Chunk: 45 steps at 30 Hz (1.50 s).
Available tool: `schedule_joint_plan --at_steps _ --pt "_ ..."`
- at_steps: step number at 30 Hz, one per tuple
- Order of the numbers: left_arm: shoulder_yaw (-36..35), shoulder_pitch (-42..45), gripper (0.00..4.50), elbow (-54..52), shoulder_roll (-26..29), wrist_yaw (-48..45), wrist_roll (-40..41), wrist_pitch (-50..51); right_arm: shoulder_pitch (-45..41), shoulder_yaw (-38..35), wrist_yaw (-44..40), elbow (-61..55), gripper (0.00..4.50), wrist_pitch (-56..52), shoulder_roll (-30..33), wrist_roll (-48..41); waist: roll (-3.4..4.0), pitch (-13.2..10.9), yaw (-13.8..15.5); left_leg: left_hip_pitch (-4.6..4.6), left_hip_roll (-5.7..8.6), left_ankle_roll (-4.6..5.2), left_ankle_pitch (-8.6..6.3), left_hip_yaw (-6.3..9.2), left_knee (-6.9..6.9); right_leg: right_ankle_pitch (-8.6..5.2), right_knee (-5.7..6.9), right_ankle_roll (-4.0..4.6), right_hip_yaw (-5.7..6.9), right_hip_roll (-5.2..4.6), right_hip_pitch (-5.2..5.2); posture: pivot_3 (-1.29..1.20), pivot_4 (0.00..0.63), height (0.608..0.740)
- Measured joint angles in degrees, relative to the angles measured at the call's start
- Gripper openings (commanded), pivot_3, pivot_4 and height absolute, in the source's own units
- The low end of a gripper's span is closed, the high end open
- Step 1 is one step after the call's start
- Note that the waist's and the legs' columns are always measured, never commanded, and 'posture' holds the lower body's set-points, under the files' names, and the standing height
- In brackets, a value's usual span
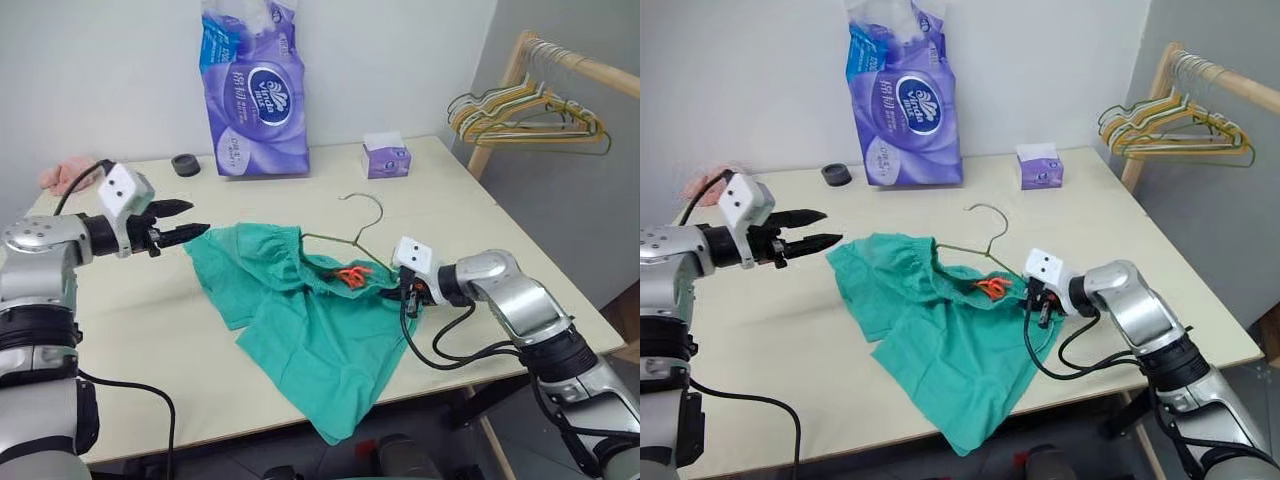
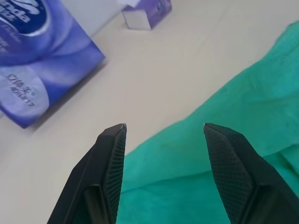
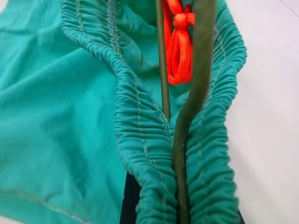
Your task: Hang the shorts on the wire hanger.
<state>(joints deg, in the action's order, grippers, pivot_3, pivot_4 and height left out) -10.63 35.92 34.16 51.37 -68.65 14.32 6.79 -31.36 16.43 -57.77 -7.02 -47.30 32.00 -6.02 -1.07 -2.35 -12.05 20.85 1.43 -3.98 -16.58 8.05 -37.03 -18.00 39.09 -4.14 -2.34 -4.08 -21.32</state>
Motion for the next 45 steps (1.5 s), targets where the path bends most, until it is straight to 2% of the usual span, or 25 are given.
schedule_joint_plan --at_steps 2,5,8,11,14,18,22,26,30,33,41,45 --pt "-0.9 -3.97 2.76 -3.02 -0.33 -0.7 1.85 2.6 3.02 -3.75 1.69 -2.64 0.0 -5.78 1.26 -2.16 0.01 -0.01 0.42 0.0 -0.01 0.03 -0.01 -0.01 -0.02 0.0 -0.01 0.0 -0.02 -0.03 0.02 -0.18 0.045 0.74" --pt "0.37 -9.68 2.76 -12.24 -3.76 -2.14 5.02 8.18 8.7 -9.94 3.67 -6.43 0.0 -12.78 4.04 -5.11 0.06 -0.05 1.56 0.03 0.02 0.23 -0.13 0.11 -0.14 0.0 -0.06 0.0 -0.01 -0.08 0.19 -0.2 0.043 0.74" --pt "2.89 -9.64 2.76 -17.48 -8.17 -1.89 7.26 12.02 12.45 -16.09 6.8 -10.49 0.0 -19.23 4.05 -8.08 0.05 -0.05 1.9 0.03 0.03 0.27 -0.15 0.12 -0.22 0.0 -0.06 -0.01 -0.02 0.02 0.23 -0.28 0.056 0.74" --pt "5.92 -6.07 2.76 -18.97 -13.3 -1.65 7.82 12.83 16.24 -25.11 9.9 -18.12 0.0 -27.9 3.47 -11.28 0.32 -0.22 1.78 0.03 0.08 0.27 -0.15 0.07 -0.23 0.0 -0.06 -0.01 0.02 0.07 0.28 -0.35 0.074 0.74" --pt "8.38 -3.3 2.76 -21.02 -20.13 1.06 8.26 13.24 20.12 -34.99 12.69 -23.89 0.0 -37.71 2.31 -13.36 0.4 -0.26 0.55 0.01 0.09 0.37 -0.21 -0.1 -0.23 0.0 -0.09 -0.01 -0.04 0.06 0.35 -0.39 0.063 0.74" --pt "11.23 -3.24 2.76 -26.83 -25.04 3.91 8.52 14.33 21.8 -44.11 15.63 -25.21 0.0 -44.44 1.94 -13.48 0.55 -0.18 -2.52 -0.01 0.07 0.42 -0.24 -0.23 -0.12 0.0 -0.11 -0.01 -0.13 0.06 0.32 -0.41 0.048 0.74" --pt "13.39 -2.96 2.76 -33.21 -26.52 4.03 10.43 15.6 21.78 -50.47 19.74 -23.06 0.0 -44.76 4.49 -13.28 0.76 -0.19 -5.14 0.0 0.06 0.46 -0.26 -0.42 -0.03 -0.02 -0.14 -0.01 -0.12 0.07 0.33 -0.45 0.071 0.74" --pt "16.87 -1.45 2.76 -36.01 -26.65 3.25 10.32 15.83 22.02 -53.99 23.1 -20.0 0.0 -44.76 9.72 -13.31 1.09 -0.44 -6.06 -0.01 0.14 0.69 -0.39 -0.63 -0.07 -0.08 -0.27 -0.09 -0.12 0.06 0.54 -0.46 0.079 0.74" --pt "20.25 -0.15 2.76 -36.88 -27.35 3.19 8.59 14.99 20.82 -57.49 26.73 -17.16 0.0 -44.77 11.11 -13.65 1.29 -0.84 -6.95 -0.19 0.1 0.73 -0.41 -0.64 -0.08 -0.15 -0.58 -0.15 -0.03 0.11 1.0 -0.47 0.099 0.74" --pt "24.0 2.38 2.76 -37.03 -31.12 4.32 6.54 13.55 16.15 -60.33 30.35 -13.56 0.0 -44.76 13.8 -13.35 1.84 -1.49 -6.97 -0.11 0.33 0.78 -0.43 -0.61 -0.18 -0.21 -1.02 -0.29 -0.24 0.06 1.3 -0.47 0.111 0.74" --pt "24.24 7.97 2.76 -36.93 -36.59 7.41 6.81 12.46 10.38 -64.3 37.11 -9.97 0.0 -44.77 19.72 -15.67 1.84 -2.56 -7.33 -0.18 0.2 1.05 -0.59 -1.0 -0.2 -0.29 -1.24 -0.41 -0.35 0.08 1.67 -0.47 0.138 0.74" --pt "24.49 11.41 2.76 -36.68 -39.29 7.96 6.92 12.0 8.36 -66.93 40.81 -8.15 0.0 -44.77 21.79 -16.96 1.97 -3.61 -7.14 -0.05 0.18 1.19 -0.67 -1.04 -0.68 -0.35 -1.19 -0.52 -0.29 0.08 1.71 -0.49 0.147 0.74"
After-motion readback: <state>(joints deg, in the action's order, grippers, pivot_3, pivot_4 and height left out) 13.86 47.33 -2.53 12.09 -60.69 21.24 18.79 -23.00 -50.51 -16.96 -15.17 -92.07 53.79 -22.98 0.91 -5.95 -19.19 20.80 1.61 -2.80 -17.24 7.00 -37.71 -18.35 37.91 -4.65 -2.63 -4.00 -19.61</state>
